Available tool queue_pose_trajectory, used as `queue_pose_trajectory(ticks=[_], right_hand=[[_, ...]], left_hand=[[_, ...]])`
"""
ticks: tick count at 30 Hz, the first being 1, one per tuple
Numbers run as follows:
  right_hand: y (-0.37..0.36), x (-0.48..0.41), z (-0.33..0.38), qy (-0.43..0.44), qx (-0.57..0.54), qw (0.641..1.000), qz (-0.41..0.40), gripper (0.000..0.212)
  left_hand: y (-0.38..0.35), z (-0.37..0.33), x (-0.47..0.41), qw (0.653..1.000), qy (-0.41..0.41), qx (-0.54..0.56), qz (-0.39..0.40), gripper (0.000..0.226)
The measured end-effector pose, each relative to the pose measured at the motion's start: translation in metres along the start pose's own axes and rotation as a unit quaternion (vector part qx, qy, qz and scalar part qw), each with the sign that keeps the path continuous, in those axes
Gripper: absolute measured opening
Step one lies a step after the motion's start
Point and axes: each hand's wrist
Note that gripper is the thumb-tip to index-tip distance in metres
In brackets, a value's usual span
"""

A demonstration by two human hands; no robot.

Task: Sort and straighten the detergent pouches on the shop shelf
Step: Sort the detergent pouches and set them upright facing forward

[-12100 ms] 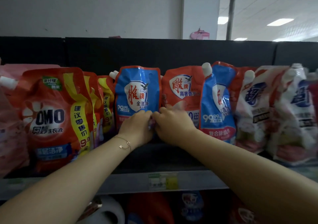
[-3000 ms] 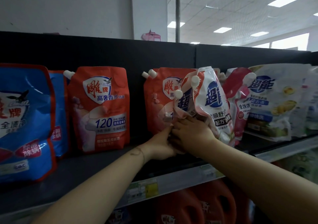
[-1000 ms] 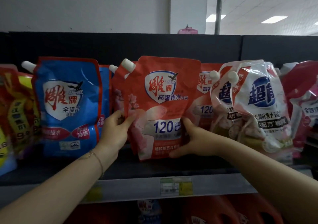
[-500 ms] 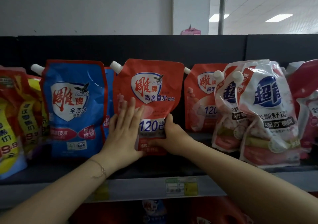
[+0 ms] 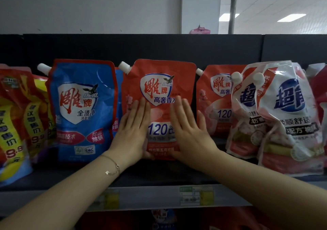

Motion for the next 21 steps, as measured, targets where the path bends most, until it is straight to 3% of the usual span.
queue_pose_trajectory(ticks=[3, 9, 13, 16, 21], right_hand=[[-0.004, -0.011, 0.002, 0.052, 0.061, 0.996, 0.025, 0.128], [-0.009, -0.027, -0.012, 0.003, 0.045, 0.993, 0.110, 0.140], [-0.010, -0.039, -0.030, -0.024, -0.025, 0.986, 0.160, 0.152], [-0.014, -0.039, -0.032, -0.034, -0.047, 0.984, 0.170, 0.153], [-0.015, -0.035, -0.025, -0.023, 0.006, 0.989, 0.145, 0.148]], left_hand=[[0.002, 0.005, -0.003, 1.000, -0.018, 0.012, 0.002, 0.151], [0.004, 0.015, -0.009, 0.997, -0.034, 0.067, 0.006, 0.156], [-0.002, 0.022, -0.019, 0.992, 0.033, 0.119, 0.012, 0.161], [-0.007, 0.027, -0.021, 0.984, 0.068, 0.160, 0.027, 0.162], [-0.010, 0.023, -0.011, 0.995, 0.046, 0.087, -0.024, 0.163]])
Point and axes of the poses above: each hand's wrist, its own x-axis away from the middle knuckle, its own y-axis out of the back of the hand, z = x × y, and after that the axes turned 5 degrees about x, right-handed
